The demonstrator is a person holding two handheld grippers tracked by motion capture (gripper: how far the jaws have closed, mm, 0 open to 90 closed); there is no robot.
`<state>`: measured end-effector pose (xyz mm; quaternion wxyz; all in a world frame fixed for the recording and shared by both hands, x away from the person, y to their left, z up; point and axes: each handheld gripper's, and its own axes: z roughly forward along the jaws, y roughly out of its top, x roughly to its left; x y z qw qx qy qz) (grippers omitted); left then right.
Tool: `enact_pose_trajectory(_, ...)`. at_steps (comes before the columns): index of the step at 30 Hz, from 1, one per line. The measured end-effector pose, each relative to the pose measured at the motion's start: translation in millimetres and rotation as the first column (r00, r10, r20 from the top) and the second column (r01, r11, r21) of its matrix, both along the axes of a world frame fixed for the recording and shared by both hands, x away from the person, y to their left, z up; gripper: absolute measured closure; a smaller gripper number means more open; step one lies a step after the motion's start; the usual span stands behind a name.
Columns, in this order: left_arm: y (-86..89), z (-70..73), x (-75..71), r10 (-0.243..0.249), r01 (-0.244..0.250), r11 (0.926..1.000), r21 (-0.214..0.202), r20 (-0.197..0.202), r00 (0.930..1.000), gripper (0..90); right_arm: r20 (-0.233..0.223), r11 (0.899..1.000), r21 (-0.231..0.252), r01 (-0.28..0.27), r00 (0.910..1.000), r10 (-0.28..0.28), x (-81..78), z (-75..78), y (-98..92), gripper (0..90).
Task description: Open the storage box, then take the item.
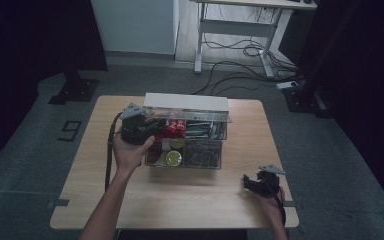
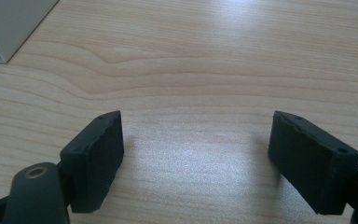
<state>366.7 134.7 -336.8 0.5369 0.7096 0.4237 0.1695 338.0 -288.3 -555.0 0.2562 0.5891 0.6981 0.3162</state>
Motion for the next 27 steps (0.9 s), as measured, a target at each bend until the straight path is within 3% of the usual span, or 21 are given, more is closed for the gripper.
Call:
enact_pose_trajectory(15, -1.6, 1.7, -0.3, 0.0, 0.0, 1.0, -0.003, -0.002, 1.0, 90.0, 0.003, 1.0, 0.002, 0.005, 1.0, -0.005, -1.5, 0.1, 0.0, 19.8)
enact_pose_trajectory(23, -3.2, 2.2, -0.6, -0.002, 0.002, 1.0, -0.001, 0.001, 1.0, 90.0, 0.014, 0.999, 0.028, 0.032, 0.9994, -0.033, -5.9, 2.3, -4.7, 31.5)
enact_pose_trajectory(27, -2.6, 2.4, -0.9, -0.005, 0.005, 1.0, 0.001, 0.001, 1.0, 90.0, 0.047, 0.998, 0.064, 0.022, 0.9986, -0.025, -9.3, 12.0, -3.6, 35.9)
